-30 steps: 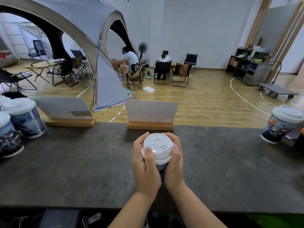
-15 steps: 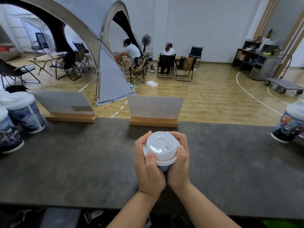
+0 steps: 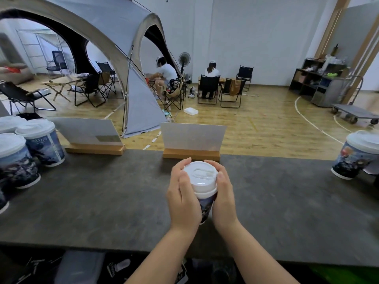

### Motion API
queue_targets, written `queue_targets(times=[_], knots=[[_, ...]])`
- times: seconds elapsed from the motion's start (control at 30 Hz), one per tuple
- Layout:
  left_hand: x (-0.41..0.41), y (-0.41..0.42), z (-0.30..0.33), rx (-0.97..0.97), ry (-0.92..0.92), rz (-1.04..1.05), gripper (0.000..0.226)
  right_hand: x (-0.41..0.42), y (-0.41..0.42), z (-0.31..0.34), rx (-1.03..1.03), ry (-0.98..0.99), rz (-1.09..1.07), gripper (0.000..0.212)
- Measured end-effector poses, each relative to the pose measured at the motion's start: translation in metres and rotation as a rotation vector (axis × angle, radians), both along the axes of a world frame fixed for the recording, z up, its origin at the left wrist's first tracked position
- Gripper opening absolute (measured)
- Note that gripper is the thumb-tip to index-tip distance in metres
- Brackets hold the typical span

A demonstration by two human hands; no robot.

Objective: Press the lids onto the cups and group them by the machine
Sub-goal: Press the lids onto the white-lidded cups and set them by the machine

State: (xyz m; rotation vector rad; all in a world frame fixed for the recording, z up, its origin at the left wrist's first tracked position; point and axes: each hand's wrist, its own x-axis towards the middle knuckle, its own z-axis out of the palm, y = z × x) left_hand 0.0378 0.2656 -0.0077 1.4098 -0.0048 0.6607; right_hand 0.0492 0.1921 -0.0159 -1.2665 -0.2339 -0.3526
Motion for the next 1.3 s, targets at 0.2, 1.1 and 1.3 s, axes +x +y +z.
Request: queue_targets(times=[0.2, 1.1, 1.3], knots=[[0.003, -0.009, -0.016, -0.068, -0.117, 0.099, 0.04, 0.002, 0.012, -0.002, 0.004, -0.033, -0.08, 0.042], [-0.018, 0.091, -0.022, 0.011, 0.02, 0.24, 0.035, 0.041, 0.121, 0.02, 0.051, -0.074, 0.173, 0.036], [-0.002, 0.208, -0.011, 0.178, 0.075, 0.186, 0.07, 0.065, 0.212, 0.027, -0.009, 0.038, 0.322, 0.045]])
